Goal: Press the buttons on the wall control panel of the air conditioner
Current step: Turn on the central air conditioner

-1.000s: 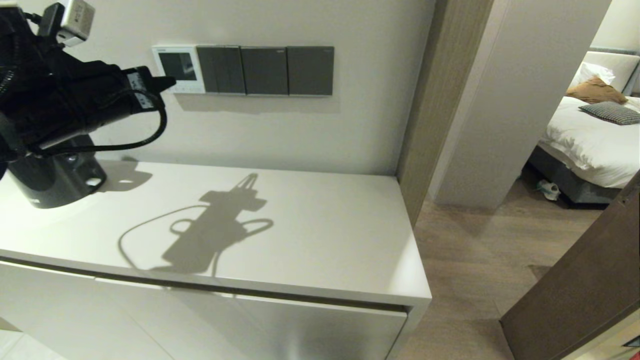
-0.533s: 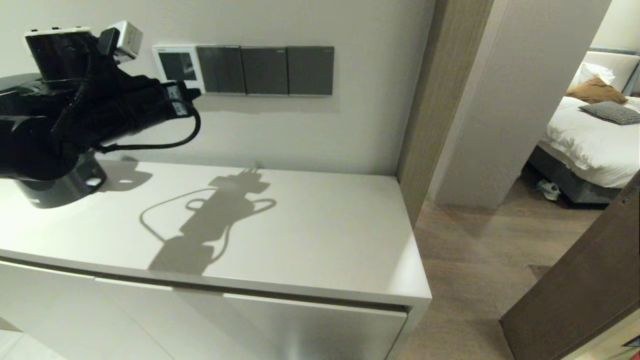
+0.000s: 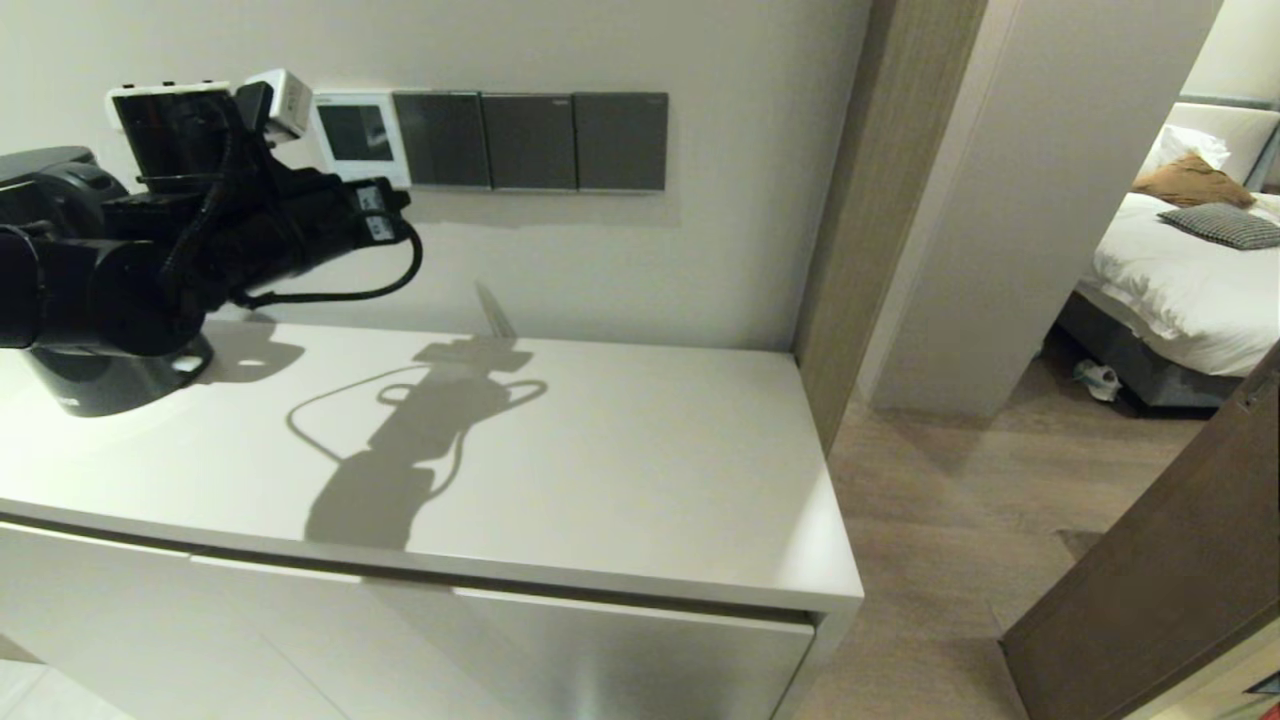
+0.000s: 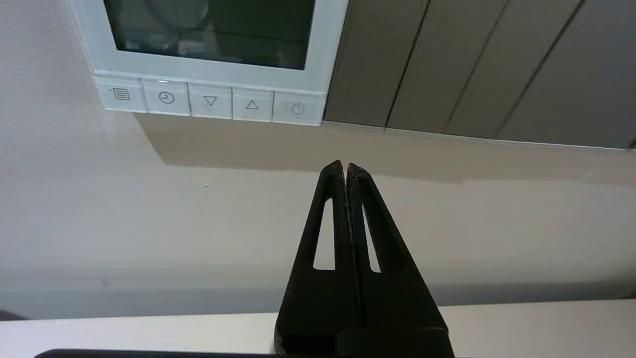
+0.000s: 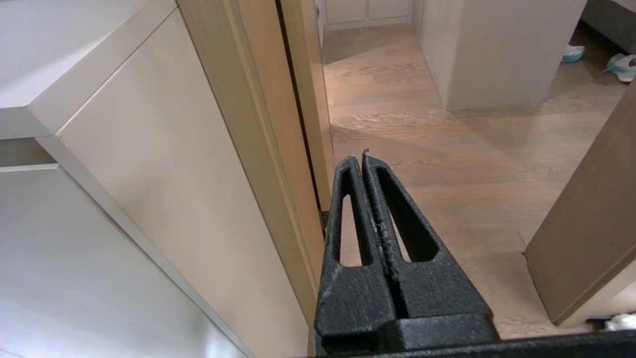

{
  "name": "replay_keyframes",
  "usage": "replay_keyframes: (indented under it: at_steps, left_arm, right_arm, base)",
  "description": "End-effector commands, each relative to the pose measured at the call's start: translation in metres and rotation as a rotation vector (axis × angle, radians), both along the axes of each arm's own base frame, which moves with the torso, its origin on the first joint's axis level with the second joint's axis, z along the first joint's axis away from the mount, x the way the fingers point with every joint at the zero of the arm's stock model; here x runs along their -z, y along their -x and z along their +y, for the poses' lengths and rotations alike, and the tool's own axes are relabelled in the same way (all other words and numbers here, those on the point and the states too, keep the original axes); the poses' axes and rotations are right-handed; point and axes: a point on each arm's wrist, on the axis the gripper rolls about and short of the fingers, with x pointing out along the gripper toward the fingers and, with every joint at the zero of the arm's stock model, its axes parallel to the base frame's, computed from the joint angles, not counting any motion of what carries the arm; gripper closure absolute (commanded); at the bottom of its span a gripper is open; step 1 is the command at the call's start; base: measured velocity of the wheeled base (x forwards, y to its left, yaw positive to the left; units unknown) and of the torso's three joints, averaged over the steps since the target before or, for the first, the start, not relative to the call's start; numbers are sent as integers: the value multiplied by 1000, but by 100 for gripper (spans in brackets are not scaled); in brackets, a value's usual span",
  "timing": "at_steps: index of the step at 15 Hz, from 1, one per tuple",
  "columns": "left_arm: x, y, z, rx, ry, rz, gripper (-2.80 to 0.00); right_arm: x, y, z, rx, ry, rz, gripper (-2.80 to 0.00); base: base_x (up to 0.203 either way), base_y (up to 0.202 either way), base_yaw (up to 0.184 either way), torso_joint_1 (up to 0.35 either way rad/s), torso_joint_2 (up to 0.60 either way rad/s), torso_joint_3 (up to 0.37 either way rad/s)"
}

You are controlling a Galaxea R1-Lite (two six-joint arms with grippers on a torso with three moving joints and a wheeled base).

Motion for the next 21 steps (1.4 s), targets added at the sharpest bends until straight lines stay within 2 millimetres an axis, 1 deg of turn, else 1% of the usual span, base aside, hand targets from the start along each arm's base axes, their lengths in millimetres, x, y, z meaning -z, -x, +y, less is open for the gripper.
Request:
replay_keyframes:
  at_steps: [1, 7, 9, 14, 18, 21]
  left_arm:
    - [-3, -1, 3, -8, 5, -12, 0]
    - [-3, -10, 7, -29, 5, -21, 0]
    - [-1, -16, 7, -46, 5, -21, 0]
    - [2, -20, 6, -47, 5, -17, 0]
    - [0, -22, 6, -47, 6, -26, 0]
    - [2, -27, 7, -53, 7, -25, 0]
  right_arm:
    - [0, 0, 0, -1, 0, 3, 0]
    - [0, 0, 0, -1, 0, 3, 0]
    - [0, 0, 0, -1, 0, 3, 0]
    - [0, 0, 0, -1, 0, 3, 0]
    - [0, 0, 0, -1, 0, 3, 0]
    - [0, 0, 0, -1, 0, 3, 0]
  base:
    - [0, 0, 0, 0, 0, 0]
    - [0, 0, 0, 0, 0, 0]
    - [0, 0, 0, 0, 0, 0]
    - [0, 0, 0, 0, 0, 0]
    - [0, 0, 0, 0, 0, 0]
    - [0, 0, 0, 0, 0, 0]
